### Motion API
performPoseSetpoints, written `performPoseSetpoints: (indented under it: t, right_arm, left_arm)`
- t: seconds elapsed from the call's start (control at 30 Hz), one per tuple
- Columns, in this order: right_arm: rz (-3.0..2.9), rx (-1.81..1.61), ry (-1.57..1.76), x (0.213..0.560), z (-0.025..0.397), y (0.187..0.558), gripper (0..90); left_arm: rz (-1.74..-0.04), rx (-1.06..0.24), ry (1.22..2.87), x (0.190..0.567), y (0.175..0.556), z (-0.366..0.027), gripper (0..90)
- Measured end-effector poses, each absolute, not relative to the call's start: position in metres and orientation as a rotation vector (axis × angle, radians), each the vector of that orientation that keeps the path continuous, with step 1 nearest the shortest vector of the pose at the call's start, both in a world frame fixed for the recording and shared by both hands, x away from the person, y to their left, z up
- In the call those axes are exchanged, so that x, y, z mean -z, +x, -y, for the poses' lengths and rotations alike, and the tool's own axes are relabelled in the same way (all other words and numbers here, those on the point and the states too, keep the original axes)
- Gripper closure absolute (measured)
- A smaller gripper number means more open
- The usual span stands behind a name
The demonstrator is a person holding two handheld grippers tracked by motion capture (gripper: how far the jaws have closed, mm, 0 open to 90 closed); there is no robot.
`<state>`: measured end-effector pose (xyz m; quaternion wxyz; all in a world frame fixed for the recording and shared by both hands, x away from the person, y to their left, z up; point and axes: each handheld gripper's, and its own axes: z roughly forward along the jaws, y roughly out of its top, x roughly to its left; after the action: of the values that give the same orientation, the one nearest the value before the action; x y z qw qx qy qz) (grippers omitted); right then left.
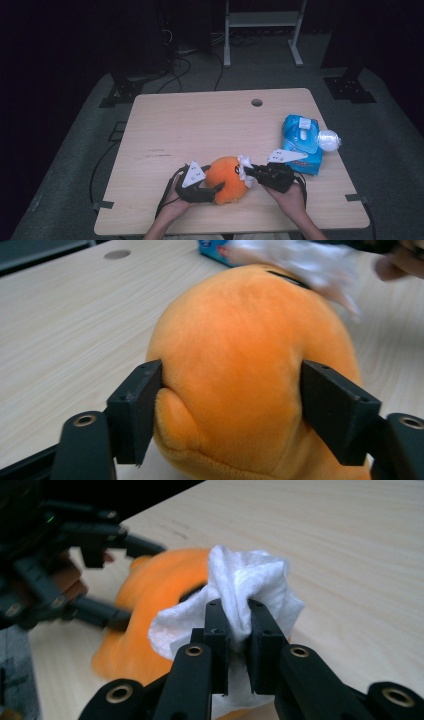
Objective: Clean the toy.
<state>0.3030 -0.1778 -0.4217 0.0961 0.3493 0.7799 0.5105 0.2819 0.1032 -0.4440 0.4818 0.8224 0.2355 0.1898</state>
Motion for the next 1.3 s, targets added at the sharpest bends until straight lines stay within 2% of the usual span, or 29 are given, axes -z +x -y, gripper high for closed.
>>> performPoseSetpoints:
  t: [0.1, 0.3, 0.37, 0.4, 0.5, 0.63, 0.73, 0.8, 0.9, 1.0, 1.07, 1.2, 1.3]
  right_arm:
    - [-2.311, -1.505, 1.050, 0.428, 0.183, 0.309, 80.0]
    - [-2.342, -1.459, 1.048, 0.432, 0.187, 0.307, 80.5]
    - [-2.368, -1.490, 1.053, 0.431, 0.186, 0.305, 80.9]
    - [-2.375, -1.504, 1.042, 0.428, 0.185, 0.303, 80.9]
    - [-2.364, -1.475, 0.973, 0.420, 0.179, 0.300, 80.9]
    - [-2.336, -1.466, 0.998, 0.422, 0.182, 0.308, 80.8]
    - [-2.344, -1.451, 1.024, 0.429, 0.185, 0.310, 80.9]
    - [-2.358, -1.472, 1.048, 0.429, 0.188, 0.311, 81.0]
    - [-2.415, -1.551, 1.049, 0.425, 0.186, 0.305, 81.1]
    - [-2.424, -1.554, 0.971, 0.416, 0.177, 0.296, 81.1]
    - [-2.409, -1.552, 0.971, 0.415, 0.175, 0.296, 81.2]
    - [-2.401, -1.537, 1.017, 0.422, 0.179, 0.300, 81.2]
    - [-2.408, -1.533, 0.959, 0.417, 0.171, 0.293, 81.2]
  left_arm:
    - [-0.564, -0.466, 1.997, 0.442, 0.280, -0.101, 27.1]
    - [-0.677, -0.442, 1.975, 0.439, 0.285, -0.105, 13.8]
    - [-0.668, -0.401, 2.000, 0.443, 0.286, -0.105, 16.5]
    - [-0.646, -0.413, 2.011, 0.444, 0.285, -0.104, 22.6]
    - [-0.614, -0.424, 2.027, 0.442, 0.283, -0.103, 27.5]
    - [-0.595, -0.435, 2.013, 0.442, 0.281, -0.101, 26.9]
    - [-0.655, -0.398, 1.977, 0.441, 0.284, -0.104, 18.7]
    - [-0.687, -0.370, 1.980, 0.442, 0.286, -0.105, 16.3]
    - [-0.636, -0.391, 2.028, 0.444, 0.284, -0.104, 22.6]
    - [-0.624, -0.372, 2.010, 0.441, 0.286, -0.109, 28.3]
    - [-0.645, -0.355, 1.990, 0.441, 0.286, -0.109, 27.6]
    - [-0.747, -0.290, 1.951, 0.444, 0.289, -0.106, 18.1]
    - [-0.723, -0.321, 1.959, 0.446, 0.288, -0.104, 24.1]
